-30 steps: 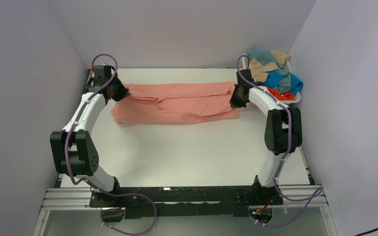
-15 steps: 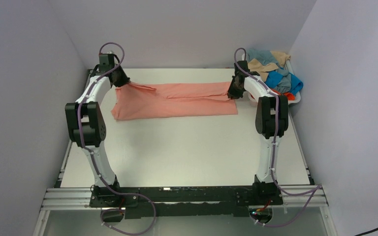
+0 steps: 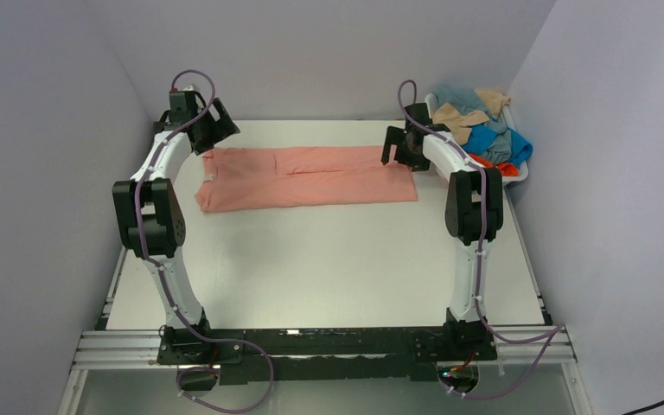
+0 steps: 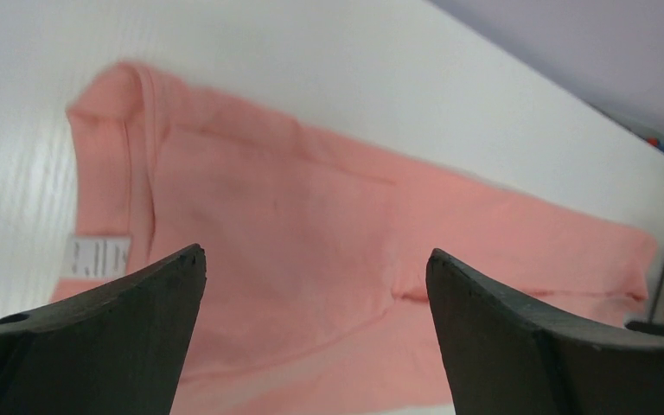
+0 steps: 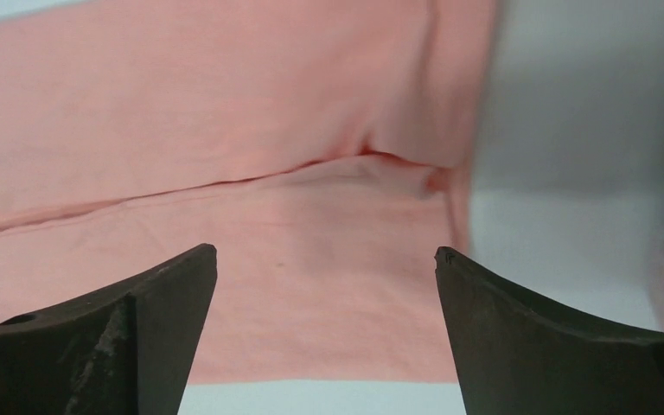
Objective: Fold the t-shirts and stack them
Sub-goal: Fold the other side of the tshirt into a rectangle, then rotate the tshirt 90 degrees
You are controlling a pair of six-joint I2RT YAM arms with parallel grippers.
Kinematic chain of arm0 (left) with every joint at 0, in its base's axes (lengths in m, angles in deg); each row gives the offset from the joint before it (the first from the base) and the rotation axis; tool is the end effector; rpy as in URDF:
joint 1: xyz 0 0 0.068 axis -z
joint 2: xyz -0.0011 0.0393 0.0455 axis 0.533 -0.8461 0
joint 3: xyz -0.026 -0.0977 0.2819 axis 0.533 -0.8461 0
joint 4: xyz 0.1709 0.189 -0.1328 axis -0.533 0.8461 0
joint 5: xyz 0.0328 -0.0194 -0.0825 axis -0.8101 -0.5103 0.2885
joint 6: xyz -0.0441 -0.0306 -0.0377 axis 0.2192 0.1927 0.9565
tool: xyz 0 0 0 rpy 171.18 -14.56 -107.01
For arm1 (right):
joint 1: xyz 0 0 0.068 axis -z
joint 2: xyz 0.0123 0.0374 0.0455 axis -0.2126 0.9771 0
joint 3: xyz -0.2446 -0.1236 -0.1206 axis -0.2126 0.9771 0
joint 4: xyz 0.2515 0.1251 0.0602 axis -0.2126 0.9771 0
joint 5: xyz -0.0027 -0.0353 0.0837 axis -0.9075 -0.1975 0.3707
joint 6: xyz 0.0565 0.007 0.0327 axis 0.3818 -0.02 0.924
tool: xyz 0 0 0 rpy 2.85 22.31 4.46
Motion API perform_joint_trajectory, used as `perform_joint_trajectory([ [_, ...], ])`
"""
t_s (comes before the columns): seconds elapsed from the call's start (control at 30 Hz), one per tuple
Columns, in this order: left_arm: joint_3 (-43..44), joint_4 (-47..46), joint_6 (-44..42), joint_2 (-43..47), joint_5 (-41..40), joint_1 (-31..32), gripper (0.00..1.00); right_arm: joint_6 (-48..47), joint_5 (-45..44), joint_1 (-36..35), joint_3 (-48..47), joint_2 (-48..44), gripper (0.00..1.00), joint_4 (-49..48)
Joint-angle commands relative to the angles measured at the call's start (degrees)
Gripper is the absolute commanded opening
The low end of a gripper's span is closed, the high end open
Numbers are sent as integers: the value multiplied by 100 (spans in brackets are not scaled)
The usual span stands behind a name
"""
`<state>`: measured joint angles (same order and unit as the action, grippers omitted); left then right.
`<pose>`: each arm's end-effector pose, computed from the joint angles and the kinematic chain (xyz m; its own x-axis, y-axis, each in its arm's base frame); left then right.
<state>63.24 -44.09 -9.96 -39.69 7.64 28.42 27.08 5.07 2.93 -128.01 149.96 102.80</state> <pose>0.5173 0.0250 0.2753 -0.5850 -0.5213 -0.6213 -0.2444 0.8437 -0.4779 0.5266 0.0861 0.1999 -0.8270 0.2074 -0.5226 0.1326 0.9752 0.1773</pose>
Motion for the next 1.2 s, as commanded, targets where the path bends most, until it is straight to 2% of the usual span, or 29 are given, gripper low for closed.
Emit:
perform_joint_trajectory([
  [0.0, -789, -84, 432, 422, 613, 132, 99, -515, 358, -280, -256, -105, 100, -688],
  [0.1, -1004, -201, 700, 185, 1047, 220, 99, -536, 564, -311, -846, 448, 100, -959],
  [0.27, -908, -168, 1183, -523, 1285, 325, 99, -658, 1084, -314, -1689, 1315, 100, -1358],
  [0.4, -222, 74, 1377, -1155, 1329, 330, 99, -621, 1245, -314, -1809, 1573, 100, -1245],
  [0.47, 189, 150, 1577, -1516, 1238, 335, 100, -576, 1338, -316, -1385, 1397, 100, -1300],
  [0.57, 1017, 117, 1901, -2172, 1308, 335, 99, -434, 1608, -337, -217, 773, 100, -1484],
  [0.73, 2726, -125, 2468, -3234, 1243, 807, 100, -41, 1918, -595, 2590, -928, 100, -2060],
  [0.8, 3287, -523, 2922, -3751, 1399, 983, 99, 153, 1951, -854, 3486, -1599, 100, -2102],
  [0.87, 3392, -1298, 3465, -4010, 1543, 1175, 100, 450, 2032, -1265, 4143, -2195, 100, -2099],
  [0.97, 3434, -2386, 4068, -4323, 1360, 1544, 99, 805, 2453, -1893, 4786, -2663, 100, -2208],
  [1.07, 4033, -2501, 4302, -4722, 1120, 1895, 99, 874, 2760, -2448, 5002, -2878, 100, -2319],
  [1.17, 3977, -2733, 4403, -4811, 678, 2125, 99, 496, 2870, -2793, 4954, -2979, 100, -2194],
])
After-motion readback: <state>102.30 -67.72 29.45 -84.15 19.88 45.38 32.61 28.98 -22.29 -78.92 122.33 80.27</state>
